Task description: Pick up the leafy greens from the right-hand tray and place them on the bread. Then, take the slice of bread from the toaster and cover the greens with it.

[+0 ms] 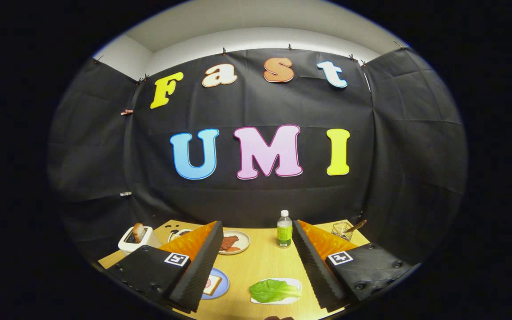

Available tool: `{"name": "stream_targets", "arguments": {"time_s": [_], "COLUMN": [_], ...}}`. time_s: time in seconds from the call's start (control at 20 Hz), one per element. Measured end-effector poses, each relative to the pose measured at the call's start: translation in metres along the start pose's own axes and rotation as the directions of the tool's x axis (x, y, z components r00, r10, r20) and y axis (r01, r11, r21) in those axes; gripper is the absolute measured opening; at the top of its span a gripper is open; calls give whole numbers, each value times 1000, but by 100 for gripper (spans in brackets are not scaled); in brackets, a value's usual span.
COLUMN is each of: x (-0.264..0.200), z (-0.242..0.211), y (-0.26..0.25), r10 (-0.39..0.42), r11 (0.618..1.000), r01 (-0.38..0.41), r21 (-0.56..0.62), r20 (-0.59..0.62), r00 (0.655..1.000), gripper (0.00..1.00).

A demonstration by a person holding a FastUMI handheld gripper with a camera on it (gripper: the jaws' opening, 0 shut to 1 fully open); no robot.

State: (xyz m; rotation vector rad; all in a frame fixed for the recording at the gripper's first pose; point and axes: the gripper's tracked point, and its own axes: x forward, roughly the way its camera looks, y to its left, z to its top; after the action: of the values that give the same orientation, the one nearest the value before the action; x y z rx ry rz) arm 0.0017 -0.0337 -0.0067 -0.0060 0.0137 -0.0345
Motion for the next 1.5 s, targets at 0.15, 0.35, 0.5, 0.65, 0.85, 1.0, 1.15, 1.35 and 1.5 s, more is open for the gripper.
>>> {"name": "stream_targets", "arguments": {"time_s": [0.15,0.35,0.5,0.65,0.85,1.0,1.15,1.35,1.5], "x": [2,11,22,34,46,55,63,74,80], "z": [-10,-43,-80,-121,-184,-227,-273,-319,-343], "y": [-7,-9,-12,-21,-33,-37,-39,-42,-45], "r10": [-10,2,28,50,71,100,124,145,142], "r11": [1000,1000,1000,998,995,990,979,971,968], "r01": [10,0,-26,-55,-91,-136,-191,-233,-243], "r21": [-4,20,15,-12,-35,-46,-67,-58,-59], "r20": [-13,-86,-167,-251,-376,-458,-548,-632,-671], "r00": [1000,996,986,967,924,883,827,761,728], "gripper": [97,97,97,97,97,97,97,95,92]}}
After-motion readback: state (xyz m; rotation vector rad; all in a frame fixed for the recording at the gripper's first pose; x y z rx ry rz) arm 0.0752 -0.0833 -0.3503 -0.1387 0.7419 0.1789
